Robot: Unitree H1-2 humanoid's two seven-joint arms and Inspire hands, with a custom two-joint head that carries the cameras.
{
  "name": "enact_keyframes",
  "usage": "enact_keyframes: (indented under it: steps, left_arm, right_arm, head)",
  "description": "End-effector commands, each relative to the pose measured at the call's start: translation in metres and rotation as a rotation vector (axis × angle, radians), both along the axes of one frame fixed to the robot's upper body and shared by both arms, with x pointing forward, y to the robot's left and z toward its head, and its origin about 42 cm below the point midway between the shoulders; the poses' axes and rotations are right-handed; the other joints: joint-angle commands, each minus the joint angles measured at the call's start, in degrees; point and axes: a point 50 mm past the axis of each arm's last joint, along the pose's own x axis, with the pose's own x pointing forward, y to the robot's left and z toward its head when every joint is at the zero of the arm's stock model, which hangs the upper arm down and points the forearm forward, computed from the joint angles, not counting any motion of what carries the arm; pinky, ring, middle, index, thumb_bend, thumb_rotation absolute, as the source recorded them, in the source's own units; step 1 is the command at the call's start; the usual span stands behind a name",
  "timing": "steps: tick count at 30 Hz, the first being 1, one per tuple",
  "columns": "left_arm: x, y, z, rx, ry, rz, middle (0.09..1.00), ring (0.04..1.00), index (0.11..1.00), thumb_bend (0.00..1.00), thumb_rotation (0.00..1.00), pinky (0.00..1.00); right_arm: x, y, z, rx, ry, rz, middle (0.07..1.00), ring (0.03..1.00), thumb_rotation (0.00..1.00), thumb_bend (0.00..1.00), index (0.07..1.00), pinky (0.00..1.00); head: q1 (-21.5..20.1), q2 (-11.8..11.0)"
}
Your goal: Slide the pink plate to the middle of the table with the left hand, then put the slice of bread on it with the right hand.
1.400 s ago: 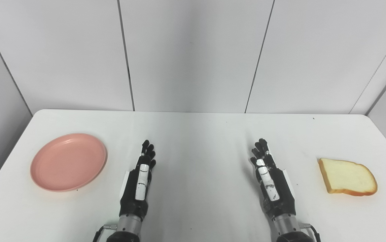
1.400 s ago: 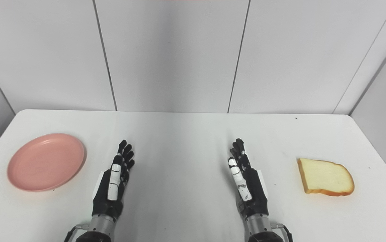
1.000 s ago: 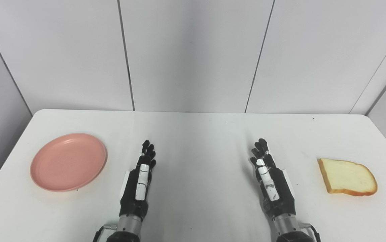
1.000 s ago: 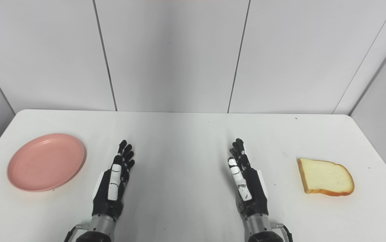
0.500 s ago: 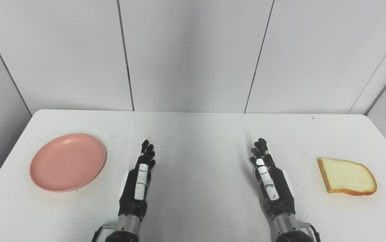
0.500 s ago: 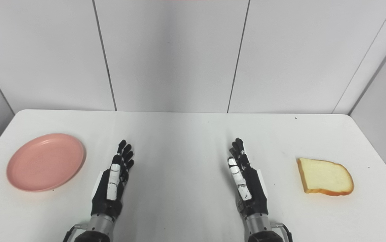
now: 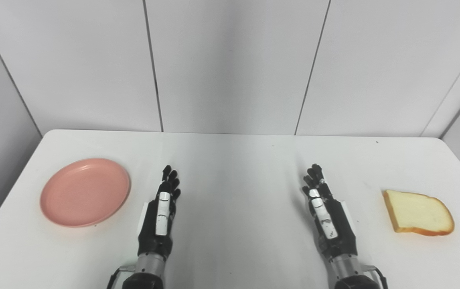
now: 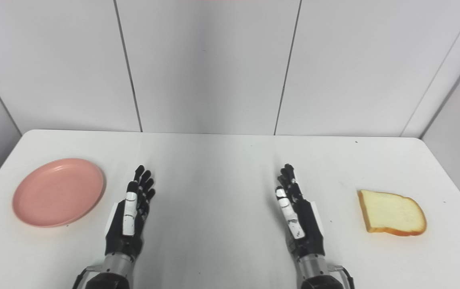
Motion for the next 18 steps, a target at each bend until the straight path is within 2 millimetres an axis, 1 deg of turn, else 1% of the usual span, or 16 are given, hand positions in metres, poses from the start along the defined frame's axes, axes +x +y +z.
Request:
enact_keyframes:
  steps: [1, 4, 5, 6, 7, 8, 9, 10, 11, 12, 13, 15, 16, 18]
  left_arm:
    - [0.013, 0.000, 0.031, -0.027, -0.120, 0.016, 1.000, 1.000, 1.000, 0.71, 1.00, 1.00]
    - [0.020, 0.006, 0.039, -0.068, -0.140, 0.036, 1.000, 1.000, 1.000, 0.72, 1.00, 1.00]
    - [0.022, 0.010, 0.043, -0.074, -0.143, 0.043, 1.000, 1.000, 1.000, 0.73, 1.00, 1.00]
    - [0.023, 0.011, 0.045, -0.077, -0.145, 0.048, 1.000, 1.000, 1.000, 0.75, 1.00, 1.00]
    - [0.025, 0.015, 0.047, -0.078, -0.152, 0.061, 1.000, 1.000, 1.000, 0.75, 1.00, 1.00]
    - [0.027, 0.017, 0.050, -0.078, -0.162, 0.074, 1.000, 1.000, 1.000, 0.76, 1.00, 1.00]
    - [0.028, 0.019, 0.051, -0.079, -0.169, 0.082, 1.000, 1.000, 1.000, 0.77, 1.00, 1.00]
    - [0.031, 0.022, 0.054, -0.089, -0.181, 0.099, 1.000, 1.000, 1.000, 0.77, 1.00, 1.00]
    - [0.033, 0.024, 0.056, -0.097, -0.188, 0.110, 1.000, 1.000, 1.000, 0.78, 0.99, 1.00]
    - [0.036, 0.027, 0.058, -0.106, -0.199, 0.125, 1.000, 1.000, 1.000, 0.78, 0.98, 1.00]
    - [0.039, 0.031, 0.060, -0.114, -0.209, 0.139, 1.000, 1.000, 1.000, 0.78, 0.98, 1.00]
    - [0.043, 0.037, 0.064, -0.123, -0.224, 0.161, 1.000, 1.000, 1.000, 0.77, 0.98, 1.00]
    - [0.045, 0.040, 0.065, -0.126, -0.229, 0.170, 1.000, 1.000, 1.000, 0.78, 0.98, 1.00]
    - [0.048, 0.047, 0.068, -0.134, -0.234, 0.182, 1.000, 1.000, 1.000, 0.78, 0.98, 1.00]
  right_arm:
    - [-0.001, -0.009, 0.000, -0.001, -0.037, -0.003, 1.000, 1.000, 0.75, 0.69, 1.000, 1.00]
    - [-0.001, -0.015, -0.001, -0.010, -0.042, 0.004, 1.000, 1.000, 0.75, 0.71, 1.000, 1.00]
    - [0.000, -0.016, -0.002, -0.010, -0.048, 0.007, 1.000, 1.000, 0.75, 0.71, 1.000, 1.00]
    - [0.000, -0.019, -0.003, -0.008, -0.052, 0.009, 1.000, 1.000, 0.75, 0.72, 1.000, 1.00]
    - [0.001, -0.020, -0.004, -0.001, -0.052, 0.013, 1.000, 1.000, 0.75, 0.72, 1.000, 1.00]
    - [0.002, -0.022, -0.006, 0.004, -0.053, 0.017, 1.000, 1.000, 0.75, 0.73, 1.000, 1.00]
    - [0.002, -0.024, -0.006, 0.007, -0.053, 0.020, 1.000, 1.000, 0.75, 0.74, 1.000, 1.00]
    - [0.003, -0.028, -0.008, 0.002, -0.059, 0.021, 1.000, 1.000, 0.75, 0.74, 1.000, 1.00]
    - [0.003, -0.030, -0.008, -0.003, -0.064, 0.020, 1.000, 1.000, 0.75, 0.73, 1.000, 1.00]
    - [0.003, -0.033, -0.009, -0.003, -0.065, 0.016, 1.000, 1.000, 0.75, 0.71, 1.000, 1.00]
    - [0.003, -0.035, -0.008, -0.001, -0.065, 0.013, 1.000, 1.000, 0.75, 0.71, 1.000, 1.00]
    - [0.002, -0.038, -0.007, 0.014, -0.060, 0.013, 1.000, 1.000, 0.75, 0.67, 1.000, 1.00]
    - [0.002, -0.038, -0.006, 0.021, -0.059, 0.016, 1.000, 1.000, 0.74, 0.66, 1.000, 1.00]
    - [0.002, -0.038, -0.004, 0.028, -0.060, 0.022, 1.000, 1.000, 0.74, 0.65, 1.000, 1.00]
  head:
    - [1.76, -0.52]
    - [5.02, -1.33]
    - [5.02, -1.33]
    - [7.77, -1.95]
    - [7.77, -1.95]
    - [9.55, -2.42]
    - [10.22, -2.61]
    - [12.17, -3.24]
    - [12.17, -3.24]
    - [14.44, -3.90]
    - [15.40, -4.23]
    - [17.74, -5.08]
    - [17.74, -5.08]
    - [19.19, -5.80]
